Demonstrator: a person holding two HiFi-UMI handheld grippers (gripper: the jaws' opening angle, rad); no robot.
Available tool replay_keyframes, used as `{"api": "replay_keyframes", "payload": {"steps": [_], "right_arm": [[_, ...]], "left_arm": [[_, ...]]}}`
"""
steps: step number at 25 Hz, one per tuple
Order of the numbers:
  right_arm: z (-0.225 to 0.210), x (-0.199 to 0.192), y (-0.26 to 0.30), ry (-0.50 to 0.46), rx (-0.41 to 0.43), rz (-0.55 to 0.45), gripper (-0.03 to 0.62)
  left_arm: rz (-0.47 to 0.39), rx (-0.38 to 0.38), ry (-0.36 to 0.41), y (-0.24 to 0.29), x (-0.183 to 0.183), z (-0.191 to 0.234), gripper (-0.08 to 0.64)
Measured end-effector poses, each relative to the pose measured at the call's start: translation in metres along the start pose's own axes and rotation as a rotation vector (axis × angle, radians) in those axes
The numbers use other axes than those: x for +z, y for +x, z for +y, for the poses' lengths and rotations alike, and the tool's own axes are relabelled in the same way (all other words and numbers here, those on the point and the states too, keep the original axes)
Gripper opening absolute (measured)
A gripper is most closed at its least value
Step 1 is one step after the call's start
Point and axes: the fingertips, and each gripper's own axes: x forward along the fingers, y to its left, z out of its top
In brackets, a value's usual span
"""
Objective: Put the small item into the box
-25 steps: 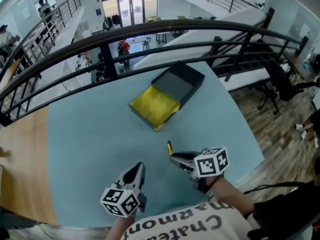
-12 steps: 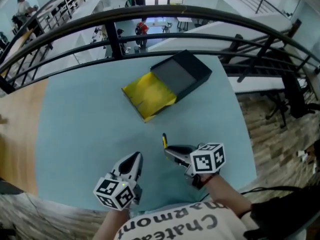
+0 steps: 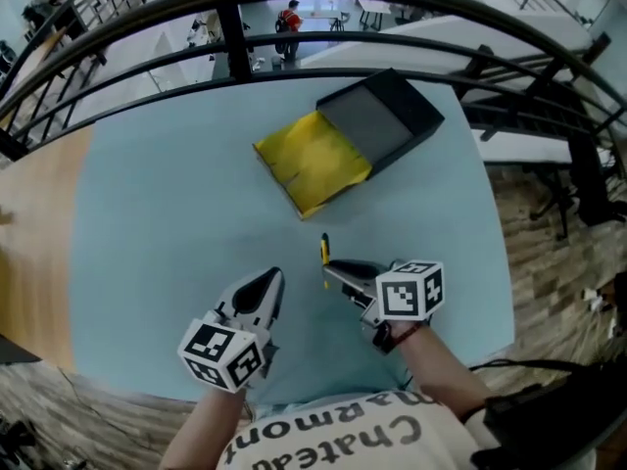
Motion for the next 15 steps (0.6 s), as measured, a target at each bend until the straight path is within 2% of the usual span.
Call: {"api": "replay_keyframes", "payload": {"steps": [6, 15], "right_arm": [[0.003, 0.020, 0.019, -0.004, -0.067, -0.058, 0.083], [-0.008, 0.113, 0.026, -0.095, -0.234, -0.188, 0.083]], "left_arm": [[0.037, -0.090, -0.036, 0.007, 0.003, 0.017, 0.003], [0.066, -0.234, -0.025, 0.029, 0.020, 0.043, 0.003]]}}
